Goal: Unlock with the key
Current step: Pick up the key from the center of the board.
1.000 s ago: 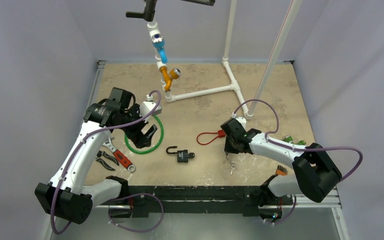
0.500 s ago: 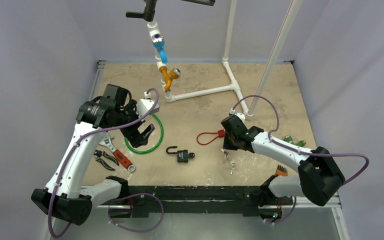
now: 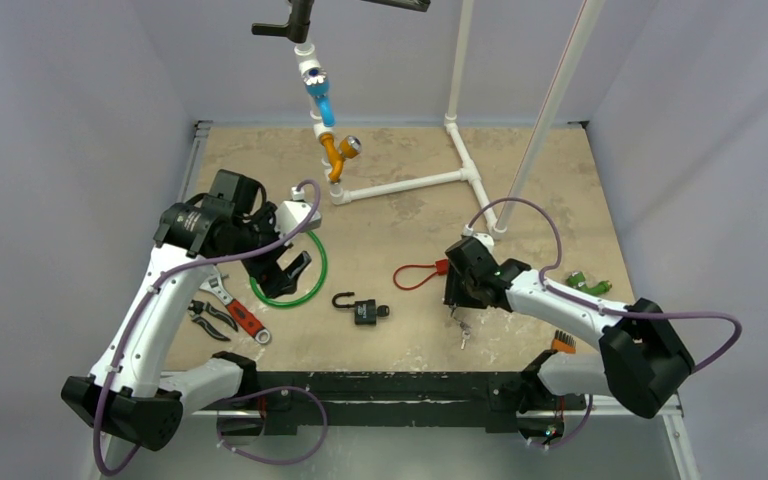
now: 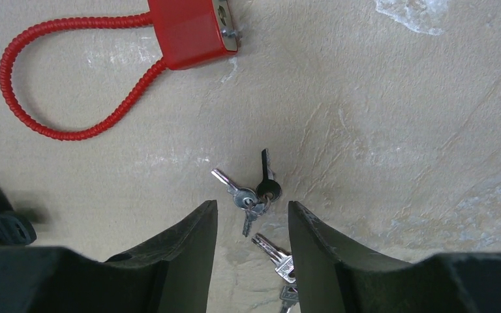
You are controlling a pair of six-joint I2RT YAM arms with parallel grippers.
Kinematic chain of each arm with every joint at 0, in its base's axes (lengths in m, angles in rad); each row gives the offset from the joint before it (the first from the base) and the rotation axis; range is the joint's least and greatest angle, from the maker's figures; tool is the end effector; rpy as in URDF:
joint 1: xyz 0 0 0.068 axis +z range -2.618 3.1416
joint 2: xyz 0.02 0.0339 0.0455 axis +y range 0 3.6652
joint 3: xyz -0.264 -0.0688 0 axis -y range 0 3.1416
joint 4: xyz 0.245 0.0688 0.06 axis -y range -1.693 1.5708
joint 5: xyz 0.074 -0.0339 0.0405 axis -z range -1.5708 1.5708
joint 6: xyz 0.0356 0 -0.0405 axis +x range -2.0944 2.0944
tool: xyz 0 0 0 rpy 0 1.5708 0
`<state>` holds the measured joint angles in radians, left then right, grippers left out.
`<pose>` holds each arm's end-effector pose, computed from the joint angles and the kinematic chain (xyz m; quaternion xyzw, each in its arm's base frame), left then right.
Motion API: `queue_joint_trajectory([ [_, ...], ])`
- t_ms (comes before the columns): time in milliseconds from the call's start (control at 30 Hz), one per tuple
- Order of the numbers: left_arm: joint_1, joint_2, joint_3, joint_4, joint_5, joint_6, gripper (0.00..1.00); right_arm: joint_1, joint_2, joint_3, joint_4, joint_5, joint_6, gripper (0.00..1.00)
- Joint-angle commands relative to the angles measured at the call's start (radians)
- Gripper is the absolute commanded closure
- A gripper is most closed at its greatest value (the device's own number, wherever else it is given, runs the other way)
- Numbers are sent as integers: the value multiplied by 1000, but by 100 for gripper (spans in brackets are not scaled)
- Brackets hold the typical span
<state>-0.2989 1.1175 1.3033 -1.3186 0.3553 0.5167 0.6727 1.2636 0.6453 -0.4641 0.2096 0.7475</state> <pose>0.1680 -0.0647 0.3578 0.4163 0.8667 -0.1482 0.2313 0.1811 0.1348 0.1759 0.0614 0.9634 0.0798 0.2485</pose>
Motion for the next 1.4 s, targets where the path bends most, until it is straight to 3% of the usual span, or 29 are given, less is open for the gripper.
queue_joint_trajectory([
  [0, -9, -23, 10, 5, 13, -10, 0, -4, 9, -13, 9, 3, 30, 57],
  [367, -9, -36, 2, 14, -9, -10, 0, -5, 47, -58, 66, -27, 64, 71],
  [667, -11, -36, 2, 18, -2, -21, 0, -5, 78, -32, 70, -9, 48, 76],
  [1000, -13, -31, 0, 21, 1, -23, 0, -5, 91, -49, 85, -6, 49, 100],
  [1233, -34, -34, -23, 19, 41, -11, 0, -4, 70, -28, 72, -8, 28, 100],
  [1367, -72, -71, -17, -24, 19, 70, 0, -4, 41, 7, 71, -39, -17, 100],
])
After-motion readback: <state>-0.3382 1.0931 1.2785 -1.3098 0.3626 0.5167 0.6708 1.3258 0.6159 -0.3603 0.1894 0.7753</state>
